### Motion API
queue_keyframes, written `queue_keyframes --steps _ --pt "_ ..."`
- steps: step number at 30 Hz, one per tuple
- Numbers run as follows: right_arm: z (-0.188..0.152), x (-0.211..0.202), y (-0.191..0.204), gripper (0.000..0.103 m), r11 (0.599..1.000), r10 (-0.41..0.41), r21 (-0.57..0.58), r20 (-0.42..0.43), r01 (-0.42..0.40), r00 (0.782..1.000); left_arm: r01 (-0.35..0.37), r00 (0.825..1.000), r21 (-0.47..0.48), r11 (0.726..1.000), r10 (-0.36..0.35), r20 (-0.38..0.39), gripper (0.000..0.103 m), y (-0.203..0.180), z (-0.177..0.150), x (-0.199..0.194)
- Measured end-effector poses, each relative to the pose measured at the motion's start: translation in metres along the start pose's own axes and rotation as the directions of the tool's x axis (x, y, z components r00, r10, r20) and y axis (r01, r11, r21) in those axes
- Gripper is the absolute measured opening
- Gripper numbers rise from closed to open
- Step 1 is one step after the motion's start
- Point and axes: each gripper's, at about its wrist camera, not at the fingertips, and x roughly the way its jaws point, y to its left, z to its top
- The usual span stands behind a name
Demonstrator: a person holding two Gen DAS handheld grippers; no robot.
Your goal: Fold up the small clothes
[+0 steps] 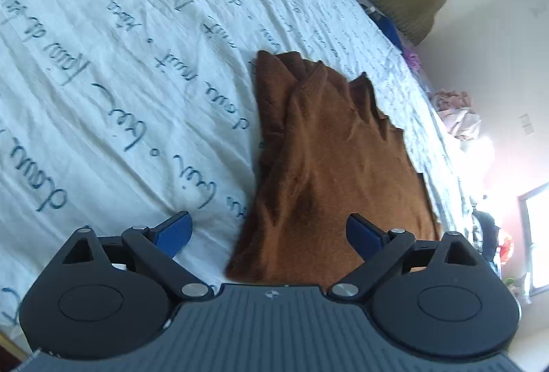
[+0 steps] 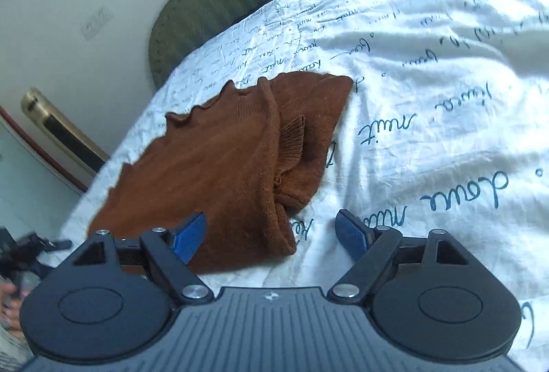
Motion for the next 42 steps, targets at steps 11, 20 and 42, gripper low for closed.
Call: queue_keyframes --steps 11,20,42 --pt "0.037 0.052 0.002 0.083 0.992 0.124 0.018 -0.070 -0.123 0.990 0.165 0.971 -0.117 0.979 -0.182 -0.156 0.095 0.013 0.036 0.040" --pt "0.069 0.059 -0.024 0.082 0.985 0.151 0.097 -0.051 -0.145 0.987 0.107 0.990 -0.027 0.994 -0.109 -0.094 0.101 -0.001 0.102 0.071" --pt "0.065 0.053 0.034 0.012 0.976 -0.058 -0.206 0.057 0.069 0.997 -0.280 0.959 0.624 0.730 0.244 0.144 0.014 -0.113 0.067 0.105"
